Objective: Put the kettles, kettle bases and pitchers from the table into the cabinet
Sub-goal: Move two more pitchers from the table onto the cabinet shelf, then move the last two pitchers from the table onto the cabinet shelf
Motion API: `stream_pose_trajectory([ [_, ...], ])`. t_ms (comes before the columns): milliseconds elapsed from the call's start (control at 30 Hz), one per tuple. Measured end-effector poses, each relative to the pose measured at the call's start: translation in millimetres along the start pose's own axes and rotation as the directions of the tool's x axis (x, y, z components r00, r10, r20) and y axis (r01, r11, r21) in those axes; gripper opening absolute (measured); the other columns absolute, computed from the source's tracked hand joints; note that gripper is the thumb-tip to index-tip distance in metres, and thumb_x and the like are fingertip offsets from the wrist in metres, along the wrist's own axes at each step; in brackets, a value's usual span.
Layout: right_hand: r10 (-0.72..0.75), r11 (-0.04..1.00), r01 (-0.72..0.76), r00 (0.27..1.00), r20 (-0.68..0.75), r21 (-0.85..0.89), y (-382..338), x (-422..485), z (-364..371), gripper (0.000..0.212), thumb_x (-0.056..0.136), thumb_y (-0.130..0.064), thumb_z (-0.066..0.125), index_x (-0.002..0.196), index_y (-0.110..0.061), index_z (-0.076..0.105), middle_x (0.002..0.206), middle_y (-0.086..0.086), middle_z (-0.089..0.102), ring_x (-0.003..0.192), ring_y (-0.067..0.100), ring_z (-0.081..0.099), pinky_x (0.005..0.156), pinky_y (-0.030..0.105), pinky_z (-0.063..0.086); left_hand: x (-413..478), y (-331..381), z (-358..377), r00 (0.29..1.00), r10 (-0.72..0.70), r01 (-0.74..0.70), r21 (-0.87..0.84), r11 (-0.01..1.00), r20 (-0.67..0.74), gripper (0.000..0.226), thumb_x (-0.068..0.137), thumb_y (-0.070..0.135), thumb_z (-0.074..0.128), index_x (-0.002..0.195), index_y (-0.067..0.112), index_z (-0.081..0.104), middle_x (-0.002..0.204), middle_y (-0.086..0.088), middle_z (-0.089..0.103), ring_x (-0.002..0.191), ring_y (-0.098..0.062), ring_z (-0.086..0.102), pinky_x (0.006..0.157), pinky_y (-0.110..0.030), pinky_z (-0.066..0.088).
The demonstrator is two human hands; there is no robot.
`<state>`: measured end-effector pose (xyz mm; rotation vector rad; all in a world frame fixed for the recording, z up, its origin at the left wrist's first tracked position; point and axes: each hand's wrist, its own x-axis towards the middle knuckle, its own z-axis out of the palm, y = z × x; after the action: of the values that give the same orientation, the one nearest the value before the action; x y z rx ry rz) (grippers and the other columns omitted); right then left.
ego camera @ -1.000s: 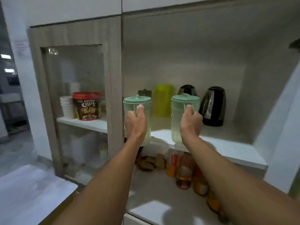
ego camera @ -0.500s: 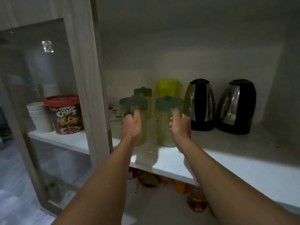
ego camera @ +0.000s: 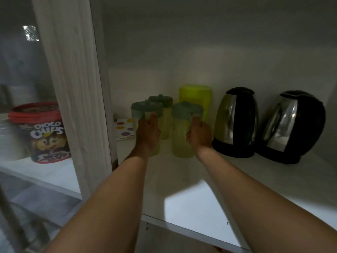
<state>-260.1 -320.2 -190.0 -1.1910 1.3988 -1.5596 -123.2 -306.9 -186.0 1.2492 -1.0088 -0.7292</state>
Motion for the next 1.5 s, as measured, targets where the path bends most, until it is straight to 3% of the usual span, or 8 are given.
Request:
stream_pose_trajectory([
  [133, 0.100, 0.994, -0.096, 0.992, 0.076, -0.050, -8.0, -5.7, -5.6, 0.101, 0.065, -0.090, 0.025, 0.124, -0.014, 0.056, 0.121, 0.020, 0.064, 0.108, 0.037, 0.063, 0.097, 0.051, 0.050, -10.8, 6.2, -2.0, 0.987, -0.159, 0.157, 0.054, 0.986, 0.027, 0.100, 0.083, 0.082, 0.026, 0.144, 0.004, 0.045, 0.131, -0.020, 0.060, 0.117, -0.036, 0.059, 0.101, -0.044, 0.046],
  [233, 0.102, 0.989, -0.095, 0.993, 0.061, -0.112, -7.4, -18.8, -15.7, 0.085, 0.092, -0.073, 0.031, 0.149, -0.010, 0.032, 0.146, 0.018, 0.048, 0.128, 0.037, 0.052, 0.099, 0.039, 0.043, -27.9, 4.2, -2.6, 0.973, -0.226, 0.224, 0.041, 0.974, 0.050, 0.132, 0.053, 0.102, 0.022, 0.156, 0.021, 0.025, 0.153, -0.010, 0.043, 0.136, -0.031, 0.045, 0.113, -0.050, 0.035],
  [367, 0.078, 0.958, -0.065, 0.996, 0.035, -0.281, 4.5, -38.5, -41.2, 0.074, 0.099, -0.062, 0.031, 0.151, -0.010, 0.028, 0.151, 0.019, 0.042, 0.133, 0.036, 0.047, 0.099, 0.037, 0.037, -66.7, 15.2, -2.1, 0.968, -0.246, 0.248, 0.245, 0.937, -0.042, 0.086, 0.097, 0.066, 0.023, 0.157, 0.004, 0.013, 0.160, -0.018, 0.027, 0.144, -0.034, 0.034, 0.114, -0.039, 0.029],
  [433, 0.038, 0.930, -0.015, 0.998, 0.054, -0.367, 4.8, -57.4, -56.8, 0.071, 0.099, -0.061, 0.031, 0.151, -0.013, 0.030, 0.150, 0.019, 0.042, 0.134, 0.037, 0.046, 0.103, 0.039, 0.037, -89.1, 21.6, -2.9, 0.982, -0.181, 0.188, 0.395, 0.899, -0.055, 0.066, 0.104, 0.053, 0.023, 0.138, -0.001, 0.041, 0.133, -0.016, 0.053, 0.121, -0.029, 0.052, 0.097, -0.037, 0.039],
  [533, -0.059, 0.876, 0.085, 0.996, 0.070, -0.475, -0.7, -91.5, -79.0, 0.064, 0.098, -0.061, 0.032, 0.145, -0.017, 0.038, 0.147, 0.019, 0.045, 0.132, 0.039, 0.046, 0.104, 0.045, 0.037, -132.5, 33.8, -4.7, 1.000, -0.017, 0.011, 0.533, 0.846, 0.007, 0.038, 0.107, 0.035, 0.029, 0.089, 0.008, 0.048, 0.086, -0.004, 0.051, 0.077, -0.016, 0.050, 0.067, -0.025, 0.039],
  [733, -0.210, 0.787, 0.287, 0.957, 0.200, -0.546, -18.3, -180.0, -105.4, 0.059, 0.101, -0.056, 0.027, 0.150, -0.025, 0.033, 0.156, 0.011, 0.033, 0.138, 0.038, 0.036, 0.108, 0.048, 0.032, -221.9, 52.5, -40.6, 0.958, 0.285, -0.218, 0.685, 0.696, 0.015, 0.048, 0.105, 0.041, 0.035, 0.136, 0.006, 0.044, 0.135, -0.016, 0.045, 0.115, -0.027, 0.050, 0.090, -0.033, 0.039],
  [1033, -0.283, 0.746, 0.495, 0.842, 0.459, -0.447, -50.0, -324.8, -55.6, 0.055, 0.101, -0.057, 0.028, 0.149, -0.032, 0.033, 0.158, 0.007, 0.032, 0.138, 0.037, 0.038, 0.108, 0.055, 0.037, -320.2, 76.2, -197.7, 0.941, 0.306, -0.052, 0.828, 0.558, -0.147, 0.047, 0.101, 0.045, 0.038, 0.134, 0.011, 0.045, 0.135, -0.019, 0.044, 0.122, -0.037, 0.048, 0.103, -0.050, 0.041],
  [1500, -0.287, 0.794, 0.604, 0.472, 0.833, -0.069, -72.8, -701.8, 144.7, 0.058, 0.101, -0.055, 0.031, 0.150, -0.024, 0.034, 0.159, 0.007, 0.031, 0.140, 0.036, 0.036, 0.110, 0.054, 0.034, -522.4, 78.2, -585.2, 0.779, 0.197, 0.457, 0.753, 0.473, -0.596, 0.057, 0.101, 0.048, 0.037, 0.141, 0.008, 0.039, 0.146, -0.023, 0.035, 0.131, -0.044, 0.040, 0.106, -0.052, 0.036],
])
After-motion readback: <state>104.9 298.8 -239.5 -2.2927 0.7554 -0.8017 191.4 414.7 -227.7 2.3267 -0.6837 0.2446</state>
